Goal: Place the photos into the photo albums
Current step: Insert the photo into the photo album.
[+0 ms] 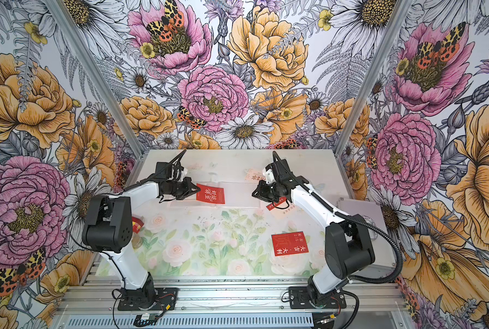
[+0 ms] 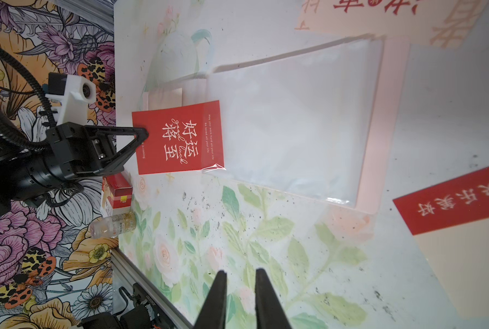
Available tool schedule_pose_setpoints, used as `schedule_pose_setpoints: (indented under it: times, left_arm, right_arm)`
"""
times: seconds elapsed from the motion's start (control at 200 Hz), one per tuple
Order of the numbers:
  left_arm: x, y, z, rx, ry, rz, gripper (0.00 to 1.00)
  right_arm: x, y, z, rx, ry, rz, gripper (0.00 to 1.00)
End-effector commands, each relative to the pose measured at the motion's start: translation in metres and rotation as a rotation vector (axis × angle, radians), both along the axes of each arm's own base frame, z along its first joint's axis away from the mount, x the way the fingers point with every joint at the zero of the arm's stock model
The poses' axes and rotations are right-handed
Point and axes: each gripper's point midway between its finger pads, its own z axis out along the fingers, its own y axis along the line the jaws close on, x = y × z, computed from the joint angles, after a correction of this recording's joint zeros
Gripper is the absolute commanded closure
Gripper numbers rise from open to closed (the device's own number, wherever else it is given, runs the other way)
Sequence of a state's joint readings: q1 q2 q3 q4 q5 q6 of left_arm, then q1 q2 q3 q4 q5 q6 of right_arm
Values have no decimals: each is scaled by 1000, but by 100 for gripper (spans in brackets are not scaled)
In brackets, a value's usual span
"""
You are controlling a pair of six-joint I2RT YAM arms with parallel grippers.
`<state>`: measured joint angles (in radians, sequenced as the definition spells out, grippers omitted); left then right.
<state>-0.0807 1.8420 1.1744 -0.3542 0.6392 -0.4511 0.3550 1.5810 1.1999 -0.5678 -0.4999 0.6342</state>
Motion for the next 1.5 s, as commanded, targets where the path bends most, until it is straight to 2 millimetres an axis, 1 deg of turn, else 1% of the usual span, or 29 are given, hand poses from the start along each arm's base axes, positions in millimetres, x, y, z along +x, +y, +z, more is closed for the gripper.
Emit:
schedule_pose_setpoints:
  times: [0.0, 0.17, 0.29, 0.355, 0.485, 0.656, 0.801, 0.976, 1.116, 1.326, 1.416, 1.491]
  left_arm:
    - [2, -5, -2, 24, -7, -34, 100]
    - [4, -11, -6, 47, 0, -50, 100]
    - [7, -15, -9, 64, 1, -63, 100]
    - [8, -19, -10, 66, 3, -70, 99]
    - [10, -25, -11, 78, 2, -82, 95]
    - [12, -29, -16, 101, 6, -83, 94]
    - [13, -35, -16, 109, 4, -89, 90]
    - [18, -46, -19, 121, 1, -102, 84]
    - [19, -55, -19, 138, -14, -119, 78]
    - [19, -64, -22, 139, -6, -128, 71]
    - [17, -65, -20, 148, -13, -127, 68]
    - [18, -64, -18, 157, -19, -121, 67]
  right_arm:
    - [2, 0, 5, -12, -33, 2, 80]
    - [2, 0, 2, -14, -22, 2, 79]
    - [2, 0, 6, -11, -32, 2, 79]
    - [0, -2, 7, -14, -38, -2, 79]
    - [0, -2, 4, -16, -27, -3, 79]
    - [-3, -3, 6, -18, -32, -5, 79]
    - [-3, -4, 2, -22, -23, -10, 79]
    - [-4, -4, 7, -21, -34, -9, 79]
    - [-5, -4, 3, -25, -23, -9, 79]
    - [-8, -5, 3, -29, -26, -10, 79]
    - [-8, -6, -1, -34, -19, -12, 79]
    - [-7, -4, -1, -33, -17, -9, 79]
